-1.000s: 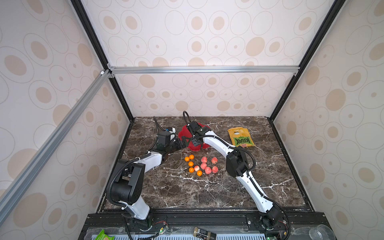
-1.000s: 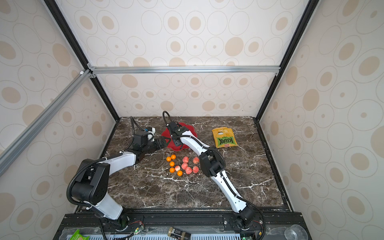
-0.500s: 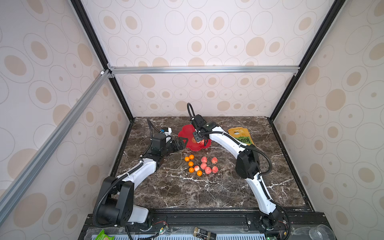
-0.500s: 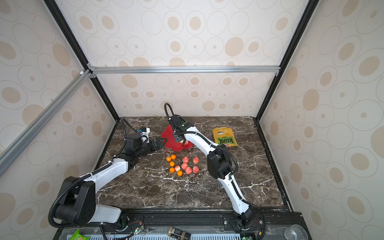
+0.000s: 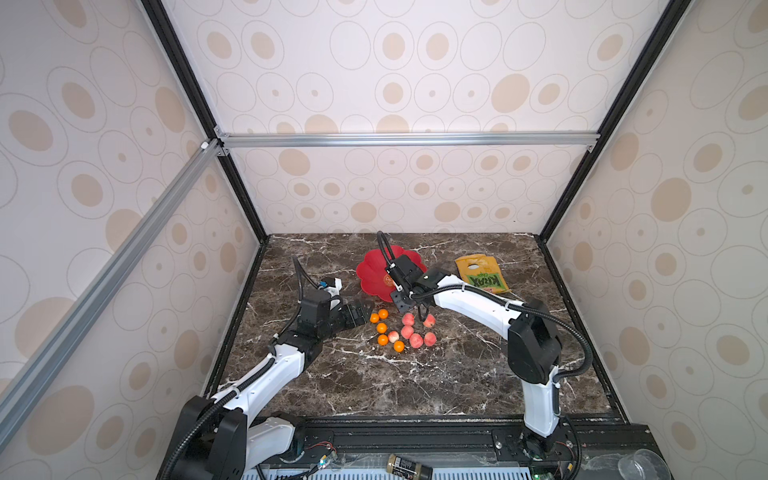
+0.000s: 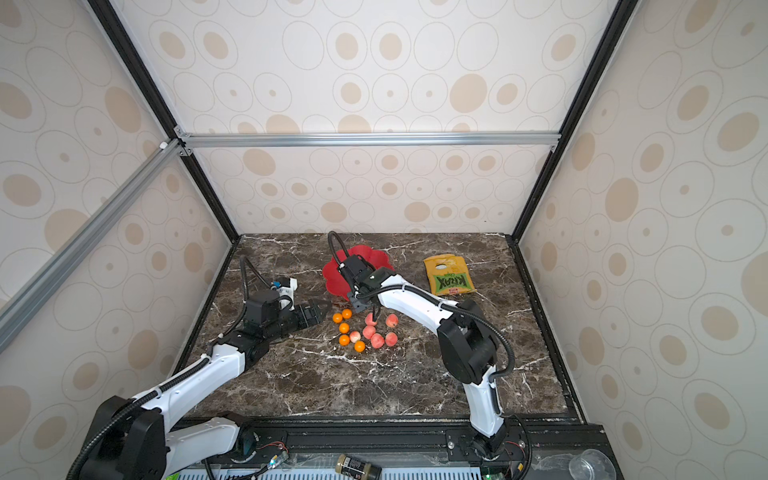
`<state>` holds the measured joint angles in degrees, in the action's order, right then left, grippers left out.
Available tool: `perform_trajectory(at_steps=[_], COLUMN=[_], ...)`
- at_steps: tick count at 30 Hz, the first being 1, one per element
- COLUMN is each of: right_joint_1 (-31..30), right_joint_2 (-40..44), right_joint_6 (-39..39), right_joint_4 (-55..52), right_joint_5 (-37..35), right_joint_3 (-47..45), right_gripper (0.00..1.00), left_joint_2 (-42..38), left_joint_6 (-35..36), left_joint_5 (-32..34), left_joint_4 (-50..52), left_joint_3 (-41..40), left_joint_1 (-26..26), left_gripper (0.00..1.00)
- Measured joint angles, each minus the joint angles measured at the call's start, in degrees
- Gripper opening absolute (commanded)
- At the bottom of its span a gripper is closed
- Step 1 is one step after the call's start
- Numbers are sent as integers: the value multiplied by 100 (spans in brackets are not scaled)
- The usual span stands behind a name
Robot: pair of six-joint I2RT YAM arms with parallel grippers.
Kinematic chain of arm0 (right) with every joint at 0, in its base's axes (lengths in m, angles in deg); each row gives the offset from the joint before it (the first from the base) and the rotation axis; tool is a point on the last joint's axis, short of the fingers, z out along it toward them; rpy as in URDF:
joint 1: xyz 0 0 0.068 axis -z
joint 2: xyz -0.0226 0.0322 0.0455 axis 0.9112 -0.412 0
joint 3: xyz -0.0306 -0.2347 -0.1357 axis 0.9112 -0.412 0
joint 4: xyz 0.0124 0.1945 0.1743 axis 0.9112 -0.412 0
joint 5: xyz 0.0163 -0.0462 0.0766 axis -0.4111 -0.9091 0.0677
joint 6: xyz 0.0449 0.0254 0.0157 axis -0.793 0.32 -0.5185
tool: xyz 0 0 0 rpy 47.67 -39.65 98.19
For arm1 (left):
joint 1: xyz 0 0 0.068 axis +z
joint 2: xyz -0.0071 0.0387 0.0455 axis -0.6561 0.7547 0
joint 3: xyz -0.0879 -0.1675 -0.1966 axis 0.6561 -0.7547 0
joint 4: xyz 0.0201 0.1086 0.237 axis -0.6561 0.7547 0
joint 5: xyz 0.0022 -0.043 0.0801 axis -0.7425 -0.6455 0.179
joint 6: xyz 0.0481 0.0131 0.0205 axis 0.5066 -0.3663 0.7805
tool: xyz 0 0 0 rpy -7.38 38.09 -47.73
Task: Arrange fruit in a fruit bowl
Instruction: Pick up the fruit from the center of the table.
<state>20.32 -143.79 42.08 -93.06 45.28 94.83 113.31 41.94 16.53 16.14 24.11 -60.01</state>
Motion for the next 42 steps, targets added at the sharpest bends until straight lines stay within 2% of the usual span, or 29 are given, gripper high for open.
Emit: perform_trajectory(at_steps=[4, 9, 13, 18, 27, 42], right_joint_1=[-20, -20, -33, -83, -177, -190], right_joint_2=[356, 428, 420, 269, -227, -450], right_joint_6=[-28, 22, 144, 280, 402, 420], right_joint_4=[140, 267, 245, 170, -46, -240], right_joint_5=[455, 1130, 1611, 1963, 2096, 2048], right_joint_3=[-538, -820, -857, -761, -564, -382], right_gripper=[48, 49, 49, 49, 49, 51], left_joint_2=[-372, -732, -940, -1191, -1384, -1370], left_joint_6=[-37, -201, -354, -505, -647, -662], left_joint_5=[70, 210, 315, 420, 503, 570], left_joint_4=[131, 72, 37, 13, -24, -76], left_joint_3=[-249, -675, -1021, -1331, -1517, -1526], left_joint_1=[-153, -627, -876, -946, -1008, -1027], left_gripper=[98, 98, 98, 98, 98, 98])
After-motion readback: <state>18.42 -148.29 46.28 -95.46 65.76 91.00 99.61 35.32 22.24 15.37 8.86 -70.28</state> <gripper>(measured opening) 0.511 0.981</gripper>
